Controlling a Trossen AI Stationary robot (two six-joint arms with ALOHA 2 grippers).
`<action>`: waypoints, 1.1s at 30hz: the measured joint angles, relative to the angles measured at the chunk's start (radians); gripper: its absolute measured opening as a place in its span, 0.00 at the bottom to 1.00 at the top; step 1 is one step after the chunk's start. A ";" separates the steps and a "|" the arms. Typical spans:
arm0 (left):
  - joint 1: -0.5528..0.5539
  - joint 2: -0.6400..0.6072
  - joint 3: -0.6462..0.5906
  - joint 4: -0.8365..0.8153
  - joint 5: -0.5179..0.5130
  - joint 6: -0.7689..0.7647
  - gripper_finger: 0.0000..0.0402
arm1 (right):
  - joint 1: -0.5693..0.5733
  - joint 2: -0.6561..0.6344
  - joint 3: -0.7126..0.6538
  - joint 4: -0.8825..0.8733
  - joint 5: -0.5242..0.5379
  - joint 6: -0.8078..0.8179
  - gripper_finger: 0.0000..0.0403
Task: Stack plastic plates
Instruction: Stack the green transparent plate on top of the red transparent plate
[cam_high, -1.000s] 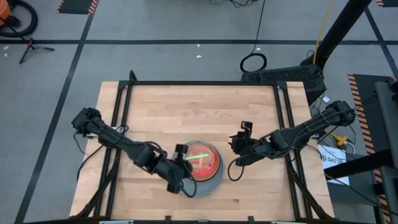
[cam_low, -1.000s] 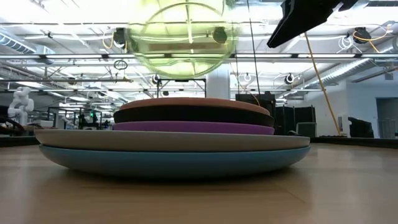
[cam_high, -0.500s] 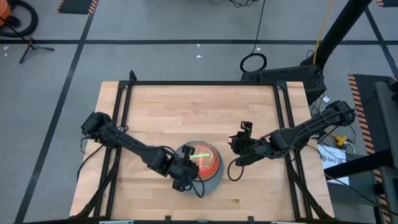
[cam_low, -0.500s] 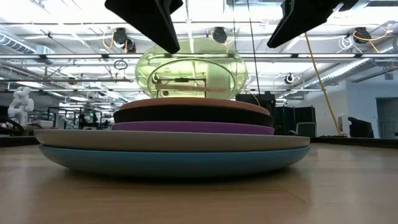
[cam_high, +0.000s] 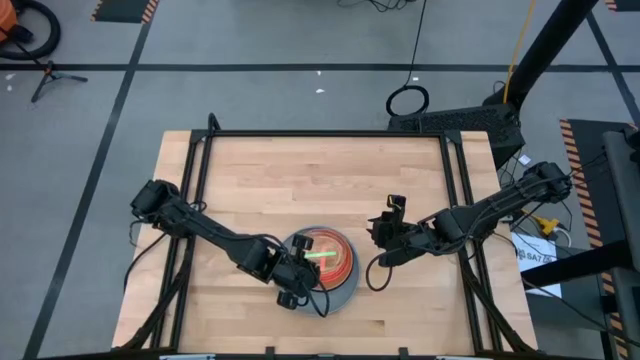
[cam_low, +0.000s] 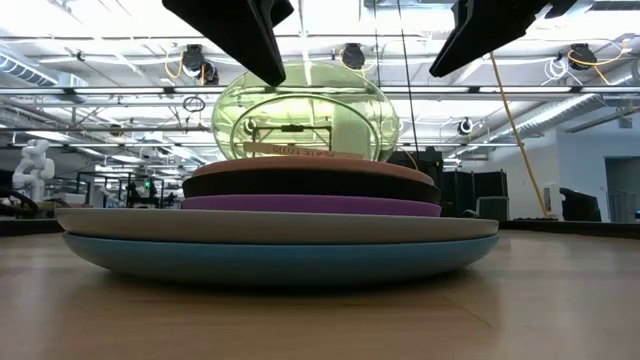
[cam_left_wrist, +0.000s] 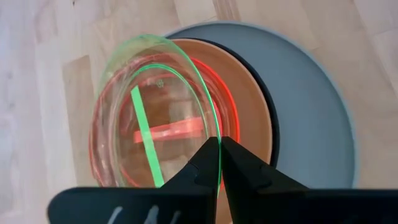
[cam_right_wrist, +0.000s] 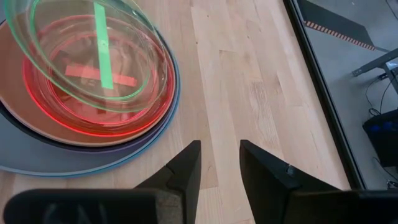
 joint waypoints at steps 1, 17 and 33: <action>-0.001 0.000 0.000 0.000 0.004 -0.002 0.05 | 0.000 0.000 0.000 0.000 0.000 0.000 0.25; -0.001 0.000 0.000 -0.011 0.006 -0.030 0.05 | 0.000 0.000 0.000 0.000 0.000 0.000 0.25; 0.002 0.011 -0.001 -0.010 0.010 -0.050 0.05 | 0.000 0.000 0.000 -0.001 0.000 -0.001 0.25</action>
